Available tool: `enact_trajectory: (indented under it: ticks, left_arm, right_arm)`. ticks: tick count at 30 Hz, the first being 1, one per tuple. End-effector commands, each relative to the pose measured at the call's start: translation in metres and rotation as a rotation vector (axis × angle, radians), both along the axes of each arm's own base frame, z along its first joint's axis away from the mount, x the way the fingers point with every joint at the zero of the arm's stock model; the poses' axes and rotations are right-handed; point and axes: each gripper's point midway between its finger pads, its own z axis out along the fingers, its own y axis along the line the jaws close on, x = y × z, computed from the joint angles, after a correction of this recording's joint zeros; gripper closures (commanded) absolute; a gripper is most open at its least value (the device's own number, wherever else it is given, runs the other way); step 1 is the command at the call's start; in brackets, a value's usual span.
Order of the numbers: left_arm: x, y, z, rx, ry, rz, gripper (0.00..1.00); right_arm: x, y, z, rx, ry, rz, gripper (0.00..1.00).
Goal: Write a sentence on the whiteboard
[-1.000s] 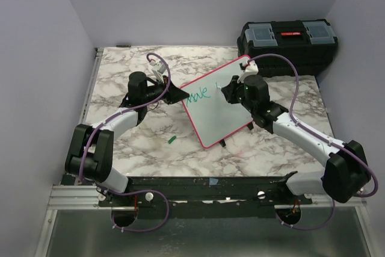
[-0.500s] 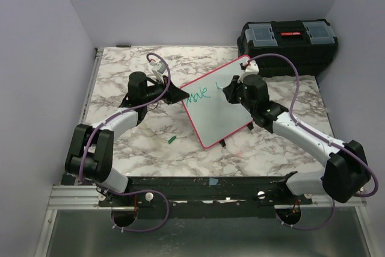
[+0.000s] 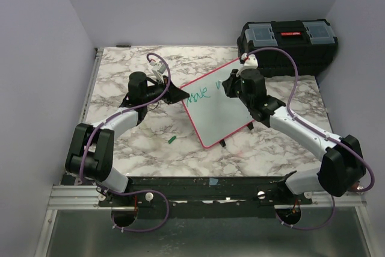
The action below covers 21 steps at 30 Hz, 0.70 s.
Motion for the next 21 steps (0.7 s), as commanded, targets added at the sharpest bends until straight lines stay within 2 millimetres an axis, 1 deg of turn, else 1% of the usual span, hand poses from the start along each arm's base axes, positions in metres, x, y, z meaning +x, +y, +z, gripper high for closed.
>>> enact_trajectory:
  ticks: [1,4,7,11,15,21]
  left_arm:
    - [0.002,-0.003,0.001,0.045,-0.141,-0.049,1.0]
    - [0.003,-0.003,0.001,0.045,-0.14,-0.049,1.0]
    - [0.003,-0.003,0.001,0.044,-0.14,-0.05,1.0]
    - [0.002,-0.003,0.001,0.043,-0.141,-0.05,1.0]
    - [0.002,-0.003,0.001,0.044,-0.14,-0.049,1.0]
    - [0.001,-0.003,0.003,0.045,-0.143,-0.049,1.0]
  right_arm:
    - [-0.005,-0.006,-0.016,-0.035,0.036,-0.013,0.99]
    - [-0.011,-0.01,-0.021,-0.04,0.044,-0.011,0.99]
    - [-0.02,-0.019,-0.032,-0.066,0.073,-0.024,0.99]
    - [-0.026,-0.022,-0.033,-0.064,0.076,-0.022,0.99]
    - [-0.023,-0.025,-0.031,-0.068,0.068,-0.044,0.99]
    - [-0.008,-0.022,-0.019,-0.071,0.041,-0.073,0.99]
